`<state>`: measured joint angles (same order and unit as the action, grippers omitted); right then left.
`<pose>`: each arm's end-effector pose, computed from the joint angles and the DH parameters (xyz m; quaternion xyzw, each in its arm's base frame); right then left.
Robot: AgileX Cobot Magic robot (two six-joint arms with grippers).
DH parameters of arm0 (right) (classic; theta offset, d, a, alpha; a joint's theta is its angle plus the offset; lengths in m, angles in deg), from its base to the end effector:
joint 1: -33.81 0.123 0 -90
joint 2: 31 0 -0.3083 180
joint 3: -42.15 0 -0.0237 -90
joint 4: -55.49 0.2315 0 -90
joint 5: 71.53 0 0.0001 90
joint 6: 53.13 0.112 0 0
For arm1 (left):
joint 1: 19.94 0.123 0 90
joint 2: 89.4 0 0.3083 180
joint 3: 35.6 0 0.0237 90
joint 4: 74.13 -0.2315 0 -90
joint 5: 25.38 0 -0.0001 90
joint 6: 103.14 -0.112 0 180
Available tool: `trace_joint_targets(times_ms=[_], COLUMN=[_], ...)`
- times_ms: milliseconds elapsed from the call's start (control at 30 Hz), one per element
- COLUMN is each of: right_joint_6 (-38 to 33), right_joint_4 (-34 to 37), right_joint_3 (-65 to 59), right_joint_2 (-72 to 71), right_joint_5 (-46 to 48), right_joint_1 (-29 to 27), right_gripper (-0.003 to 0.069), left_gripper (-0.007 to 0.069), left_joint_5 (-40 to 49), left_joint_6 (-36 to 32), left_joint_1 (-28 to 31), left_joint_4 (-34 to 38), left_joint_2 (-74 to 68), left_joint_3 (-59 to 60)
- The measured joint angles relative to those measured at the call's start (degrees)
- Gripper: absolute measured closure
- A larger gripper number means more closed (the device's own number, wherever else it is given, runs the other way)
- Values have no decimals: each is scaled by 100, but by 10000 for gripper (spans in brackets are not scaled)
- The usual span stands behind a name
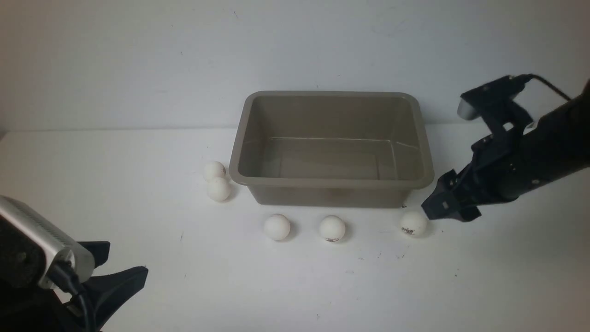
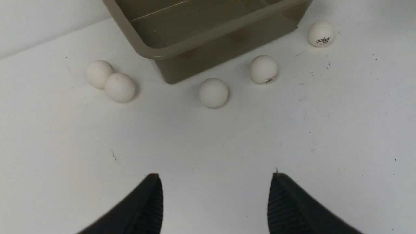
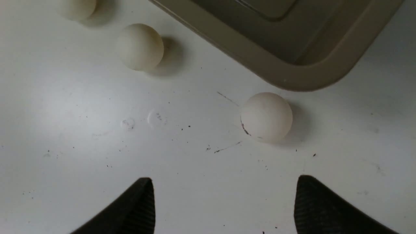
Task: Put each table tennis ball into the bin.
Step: Use the right arm to clamp the table tennis ball closest to it
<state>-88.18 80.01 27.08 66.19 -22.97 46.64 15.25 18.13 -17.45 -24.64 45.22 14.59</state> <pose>0.2861 0.1009 0.2643 -0.2886 0.9261 0.1456 0.1945 0.0984 -0.0513 0.2881 0.2269 0.8342 -0.1472 0.4806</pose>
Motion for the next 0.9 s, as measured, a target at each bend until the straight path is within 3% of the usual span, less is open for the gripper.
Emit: trace_joint_targets(times_ms=[300, 900], right_joint_6=[227, 238], right_joint_4=[-266, -139], right_joint_3=[0, 311], right_joint_2=[567, 1434], right_joint_5=[-417, -1041], right_joint_1=[103, 103], right_gripper=[144, 144], left_gripper=[230, 230], left_joint_5=[11, 11], left_joint_6=[-5, -5], left_joint_1=[0, 0], left_joint_4=[0, 0], left_joint_2=[0, 0], left_joint_3=[0, 0])
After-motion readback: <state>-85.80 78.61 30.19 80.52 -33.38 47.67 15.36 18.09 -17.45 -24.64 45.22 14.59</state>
